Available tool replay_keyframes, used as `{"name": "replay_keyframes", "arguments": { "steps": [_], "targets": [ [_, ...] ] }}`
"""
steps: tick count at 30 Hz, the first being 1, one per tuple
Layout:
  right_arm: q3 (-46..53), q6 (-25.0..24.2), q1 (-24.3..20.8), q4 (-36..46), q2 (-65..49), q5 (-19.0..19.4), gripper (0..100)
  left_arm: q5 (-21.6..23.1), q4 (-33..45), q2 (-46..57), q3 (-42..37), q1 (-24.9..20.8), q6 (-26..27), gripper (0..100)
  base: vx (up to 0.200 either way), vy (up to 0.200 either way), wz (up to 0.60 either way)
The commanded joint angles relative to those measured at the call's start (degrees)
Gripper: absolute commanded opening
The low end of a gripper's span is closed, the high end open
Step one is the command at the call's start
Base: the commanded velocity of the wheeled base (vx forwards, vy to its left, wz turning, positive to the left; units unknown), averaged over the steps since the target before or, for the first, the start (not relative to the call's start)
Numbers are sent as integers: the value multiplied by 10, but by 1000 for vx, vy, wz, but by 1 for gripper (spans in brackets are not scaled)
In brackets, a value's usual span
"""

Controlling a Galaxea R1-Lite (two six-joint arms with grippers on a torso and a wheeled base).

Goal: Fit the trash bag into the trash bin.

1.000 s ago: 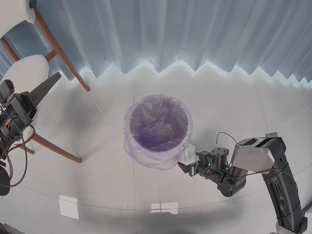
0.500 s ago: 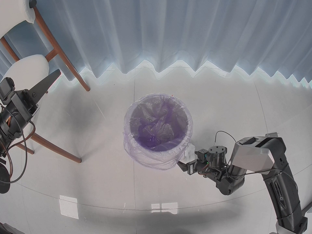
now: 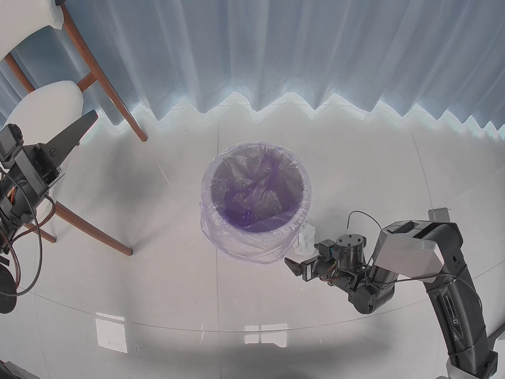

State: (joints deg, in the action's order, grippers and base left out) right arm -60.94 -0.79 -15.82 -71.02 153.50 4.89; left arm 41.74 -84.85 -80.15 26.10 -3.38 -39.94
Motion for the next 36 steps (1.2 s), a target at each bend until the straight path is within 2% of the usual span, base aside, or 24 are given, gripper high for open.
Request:
{"name": "replay_keyframes", "arguments": {
  "steps": [1, 6, 14, 18, 24, 25, 28, 36],
  "targets": [
    [-8, 0, 1, 4, -1, 2, 100, 0, -1, -1, 2, 2, -1, 0, 0, 0, 0],
    [-80, -6, 2, 11, 11, -1, 100, 0, -1, 0, -1, 2, -1, 0, 0, 0, 0],
    [-139, -9, 0, 57, 40, -3, 100, 0, 0, 0, -2, 3, -3, 0, 0, 0, 0],
    [-175, -22, -2, 86, 52, -20, 100, 0, 0, 0, -3, 2, -3, 0, 0, 0, 0],
    [-180, -33, -1, 120, 48, -23, 100, 2, 0, 1, -4, 1, -3, 0, 0, 0, 0],
    [-182, -34, -1, 128, 48, -23, 0, 2, 0, 1, -5, 1, -3, 0, 0, 0, 0],
    [-194, -38, -1, 142, 50, -25, 0, 2, 0, 1, -7, 1, -3, 0, 0, 0, 0],
    [-207, -47, -1, 151, 55, -64, 0, 2, 0, 2, -7, 0, -2, 0, 0, 0, 0]
  ]
}}
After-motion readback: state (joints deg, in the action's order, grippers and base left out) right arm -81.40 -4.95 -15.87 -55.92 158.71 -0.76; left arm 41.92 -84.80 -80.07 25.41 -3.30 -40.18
